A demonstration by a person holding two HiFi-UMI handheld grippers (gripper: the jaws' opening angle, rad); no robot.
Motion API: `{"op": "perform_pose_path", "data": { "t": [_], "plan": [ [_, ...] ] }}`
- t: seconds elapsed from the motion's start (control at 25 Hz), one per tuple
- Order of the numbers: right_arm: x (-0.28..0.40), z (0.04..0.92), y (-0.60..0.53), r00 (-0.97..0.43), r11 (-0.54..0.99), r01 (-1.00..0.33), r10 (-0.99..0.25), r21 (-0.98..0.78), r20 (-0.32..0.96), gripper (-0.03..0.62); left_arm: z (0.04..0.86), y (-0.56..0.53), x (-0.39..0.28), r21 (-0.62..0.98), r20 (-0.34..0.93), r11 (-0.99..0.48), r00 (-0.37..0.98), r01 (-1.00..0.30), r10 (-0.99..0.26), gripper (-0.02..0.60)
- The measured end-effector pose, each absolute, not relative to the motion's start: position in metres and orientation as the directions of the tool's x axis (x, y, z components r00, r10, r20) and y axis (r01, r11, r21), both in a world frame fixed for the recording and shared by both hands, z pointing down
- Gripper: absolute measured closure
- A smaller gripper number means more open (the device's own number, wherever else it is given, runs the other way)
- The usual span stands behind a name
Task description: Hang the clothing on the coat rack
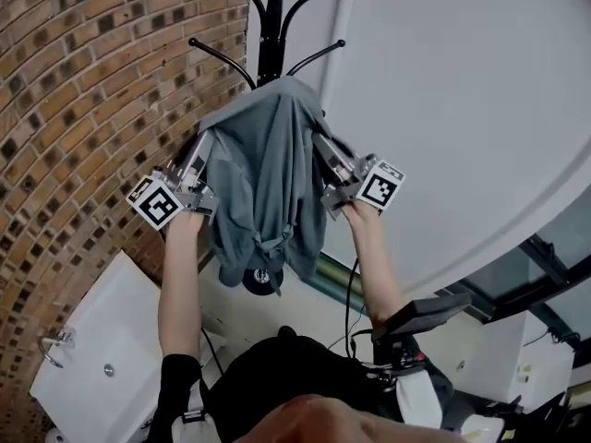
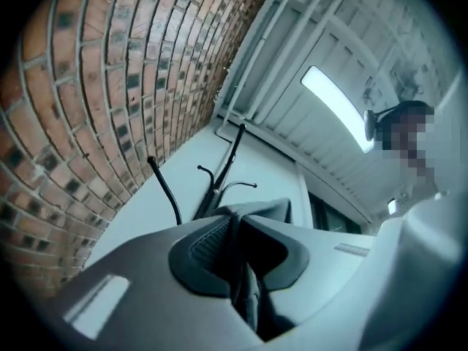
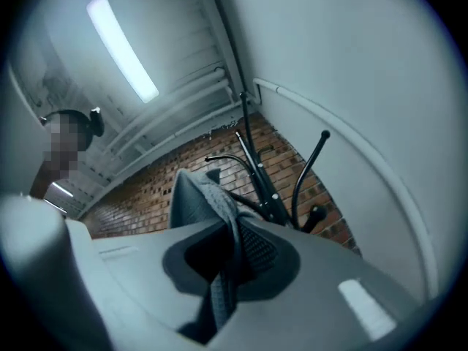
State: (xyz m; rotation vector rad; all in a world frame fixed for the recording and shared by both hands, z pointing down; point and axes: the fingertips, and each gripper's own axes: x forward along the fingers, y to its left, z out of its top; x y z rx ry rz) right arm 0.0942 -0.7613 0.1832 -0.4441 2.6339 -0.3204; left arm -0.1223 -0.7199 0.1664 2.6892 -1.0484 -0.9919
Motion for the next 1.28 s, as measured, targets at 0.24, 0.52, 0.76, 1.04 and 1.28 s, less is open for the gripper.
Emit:
{"op": "perform_pose_path", "data": {
  "t": [0.24,0.52,0.76,1.04,1.28],
  "plan": [
    [0.072,0.200,-0.715,-0.855,0.945,-0.207,-0.301,-0.254,-0.423,0.574,0.195,-0.675,-0.084,0.165,-0.597,-0.840,0.626,-0.516,-0.502,0.537],
    [0.132,0.260,-0.667,-0.693,0.792,-0.473,-0.604,-0.385,-0.393,0.411,0.245,-0.610,-0.139,0.205,-0.669,-0.780,0.497,-0.591,-0.553,0.517],
    [0.140,0.342,-0.599,-0.687,0.684,-0.510,-0.689,-0.522,-0.232,0.412,0.293,-0.545,-0.130,0.208,-0.687,-0.808,0.506,-0.550,-0.522,0.517],
    [0.101,0.355,-0.539,-0.804,0.761,-0.431,-0.568,-0.484,-0.177,0.414,0.334,-0.452,-0.080,0.233,-0.644,-0.824,0.552,-0.517,-0.529,0.518],
    [0.064,0.386,-0.449,-0.941,0.857,-0.205,-0.306,-0.473,-0.146,0.417,0.364,-0.377,-0.067,0.280,-0.534,-0.697,0.496,-0.660,-0.685,0.520]
  ]
}}
